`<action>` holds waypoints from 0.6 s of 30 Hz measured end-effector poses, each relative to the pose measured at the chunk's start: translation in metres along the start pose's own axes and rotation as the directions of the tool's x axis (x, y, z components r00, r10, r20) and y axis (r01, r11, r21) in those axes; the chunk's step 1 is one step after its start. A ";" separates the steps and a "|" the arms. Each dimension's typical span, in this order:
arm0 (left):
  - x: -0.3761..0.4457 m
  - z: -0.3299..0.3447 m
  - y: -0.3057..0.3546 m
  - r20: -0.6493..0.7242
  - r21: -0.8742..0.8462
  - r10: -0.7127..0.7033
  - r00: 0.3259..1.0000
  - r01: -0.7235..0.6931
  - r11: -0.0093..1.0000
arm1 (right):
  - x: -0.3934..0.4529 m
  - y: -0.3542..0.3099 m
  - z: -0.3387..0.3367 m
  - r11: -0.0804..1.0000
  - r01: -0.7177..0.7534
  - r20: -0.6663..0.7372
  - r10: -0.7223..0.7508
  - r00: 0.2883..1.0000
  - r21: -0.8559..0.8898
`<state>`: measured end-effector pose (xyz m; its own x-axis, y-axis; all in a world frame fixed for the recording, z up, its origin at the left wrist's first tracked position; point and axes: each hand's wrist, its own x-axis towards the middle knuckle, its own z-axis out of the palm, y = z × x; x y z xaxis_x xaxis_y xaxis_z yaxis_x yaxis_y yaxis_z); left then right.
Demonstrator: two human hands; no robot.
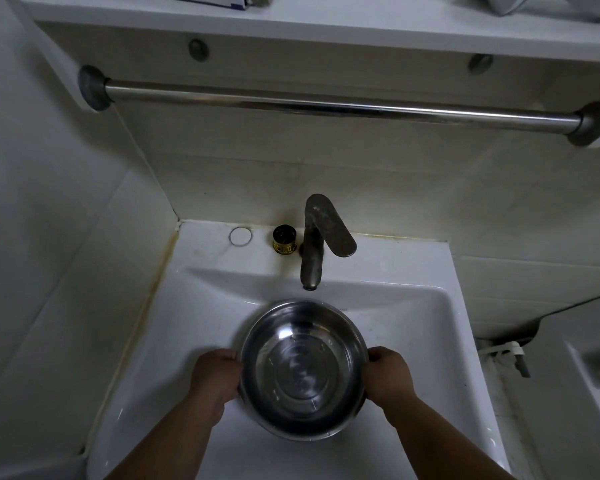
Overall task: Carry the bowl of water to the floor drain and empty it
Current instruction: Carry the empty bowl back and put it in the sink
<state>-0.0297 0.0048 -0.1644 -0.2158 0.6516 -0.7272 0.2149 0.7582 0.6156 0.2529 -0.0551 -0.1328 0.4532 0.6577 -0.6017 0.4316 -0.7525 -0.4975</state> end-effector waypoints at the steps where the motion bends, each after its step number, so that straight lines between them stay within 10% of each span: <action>1: 0.000 0.000 0.000 -0.001 0.003 0.003 1.000 -0.003 1.000 | 0.000 0.000 0.000 1.000 0.000 0.001 0.000 1.000 -0.004; 18: 0.008 0.000 -0.008 0.008 0.070 0.043 0.999 -0.044 0.997 | -0.004 0.002 0.004 0.998 -0.009 -0.008 0.009 1.000 0.062</action>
<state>-0.0336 0.0039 -0.1749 -0.1983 0.6836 -0.7024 0.2907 0.7254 0.6240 0.2486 -0.0597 -0.1338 0.4638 0.6510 -0.6009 0.3784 -0.7588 -0.5301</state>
